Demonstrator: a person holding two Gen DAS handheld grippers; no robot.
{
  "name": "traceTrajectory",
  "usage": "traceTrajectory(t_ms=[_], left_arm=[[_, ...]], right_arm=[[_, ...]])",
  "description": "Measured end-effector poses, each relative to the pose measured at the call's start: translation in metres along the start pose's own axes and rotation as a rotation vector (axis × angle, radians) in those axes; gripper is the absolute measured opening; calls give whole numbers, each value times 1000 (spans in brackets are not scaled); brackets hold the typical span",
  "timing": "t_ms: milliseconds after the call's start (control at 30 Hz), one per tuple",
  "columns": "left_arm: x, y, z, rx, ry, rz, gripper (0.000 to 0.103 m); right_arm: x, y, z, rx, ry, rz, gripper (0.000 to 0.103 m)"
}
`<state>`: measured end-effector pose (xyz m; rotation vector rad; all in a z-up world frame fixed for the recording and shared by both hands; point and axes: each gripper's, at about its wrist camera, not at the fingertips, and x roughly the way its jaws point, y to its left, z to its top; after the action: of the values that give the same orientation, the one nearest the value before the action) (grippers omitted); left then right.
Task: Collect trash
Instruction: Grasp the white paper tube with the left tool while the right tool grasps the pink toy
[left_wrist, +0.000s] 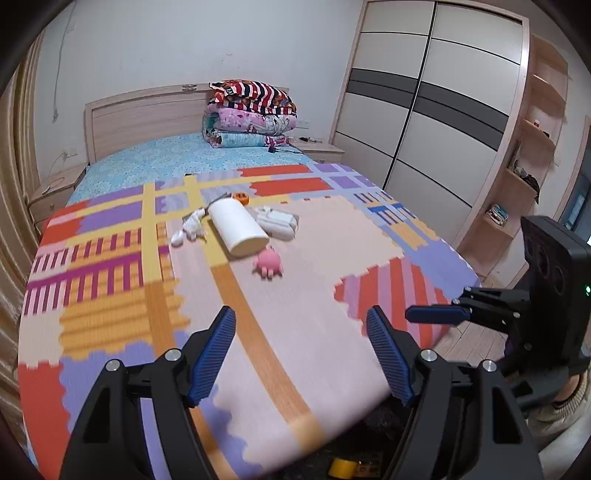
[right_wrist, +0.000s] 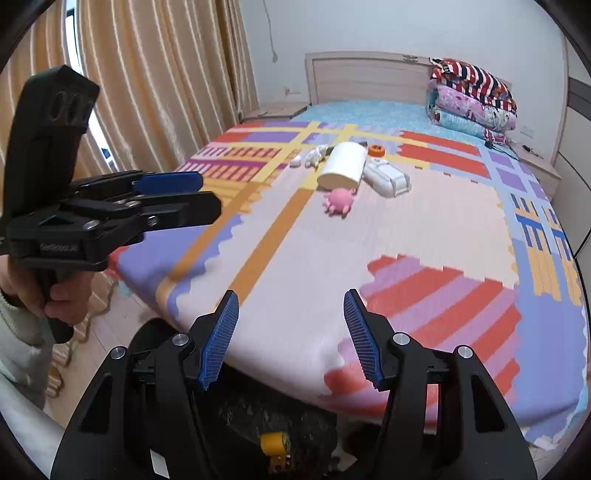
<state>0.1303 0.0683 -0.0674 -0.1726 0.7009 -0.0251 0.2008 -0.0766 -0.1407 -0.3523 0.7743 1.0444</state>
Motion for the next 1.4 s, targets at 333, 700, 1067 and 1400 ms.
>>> traceTrajectory(t_ms=[333,700,1067,1400], left_arm=[[54,27,53,-24,52,26,71],[135,55,80,-82,176,73,71],[186,81,87,-127,257,107,71],[199,77,82,-74,272,169,56]], right_arm=[[20,-18,29,32,-25,9,59],[50,-44,57,106,-41,24,59],[83,-57,70,145,-21,25,59],[102,-68,69,208,4,74,59]])
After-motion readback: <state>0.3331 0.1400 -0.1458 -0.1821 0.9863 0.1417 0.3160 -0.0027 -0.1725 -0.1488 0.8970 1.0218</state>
